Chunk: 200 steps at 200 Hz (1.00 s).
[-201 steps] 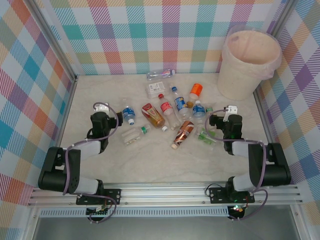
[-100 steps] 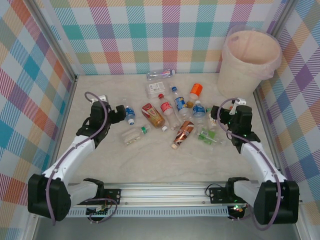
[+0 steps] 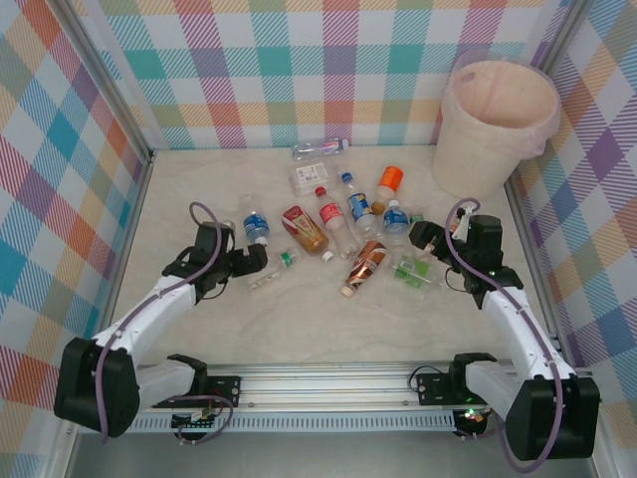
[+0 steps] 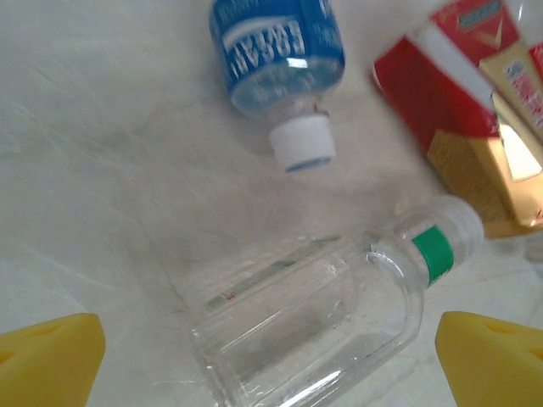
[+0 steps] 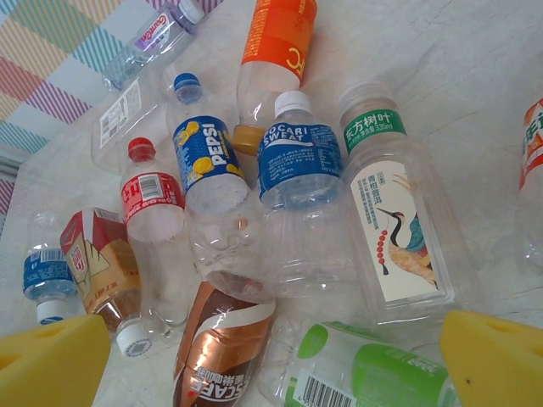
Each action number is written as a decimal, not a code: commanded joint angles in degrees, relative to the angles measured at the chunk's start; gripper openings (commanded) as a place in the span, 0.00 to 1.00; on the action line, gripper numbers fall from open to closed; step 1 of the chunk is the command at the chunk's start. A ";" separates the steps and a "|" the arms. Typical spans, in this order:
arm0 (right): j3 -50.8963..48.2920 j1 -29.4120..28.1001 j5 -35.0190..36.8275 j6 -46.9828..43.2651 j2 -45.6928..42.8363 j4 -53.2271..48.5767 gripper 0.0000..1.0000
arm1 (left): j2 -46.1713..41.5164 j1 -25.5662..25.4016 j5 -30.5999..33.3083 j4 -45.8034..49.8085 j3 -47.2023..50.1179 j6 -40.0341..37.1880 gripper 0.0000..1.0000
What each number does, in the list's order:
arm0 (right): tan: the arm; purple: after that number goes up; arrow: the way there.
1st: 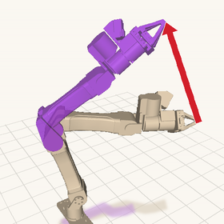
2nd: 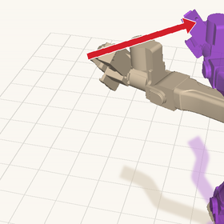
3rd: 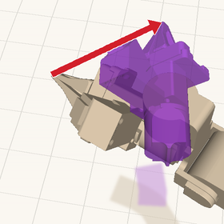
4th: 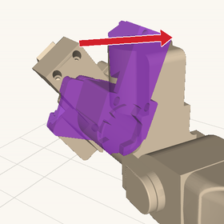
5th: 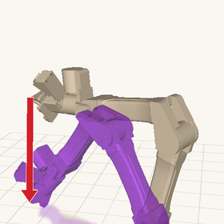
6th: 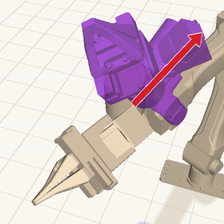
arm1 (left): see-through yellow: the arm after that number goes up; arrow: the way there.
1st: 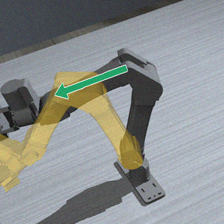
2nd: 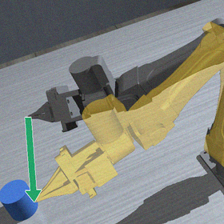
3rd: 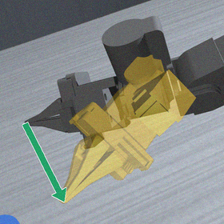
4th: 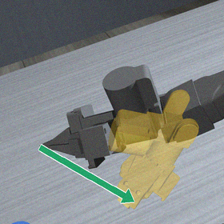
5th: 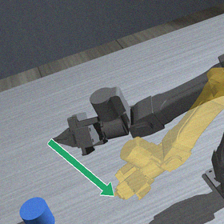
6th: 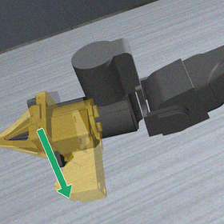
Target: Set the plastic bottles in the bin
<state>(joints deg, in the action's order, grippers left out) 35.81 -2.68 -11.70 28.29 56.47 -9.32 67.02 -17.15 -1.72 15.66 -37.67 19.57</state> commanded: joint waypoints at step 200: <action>3.85 -0.23 0.97 -1.66 4.11 1.14 1.00 | 11.42 -20.12 19.37 4.42 -2.59 -3.30 1.00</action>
<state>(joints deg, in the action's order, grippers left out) 38.02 -2.68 -11.16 27.66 60.55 -9.15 77.21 -36.62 14.61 19.40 -38.65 18.15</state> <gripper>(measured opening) 0.996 0.999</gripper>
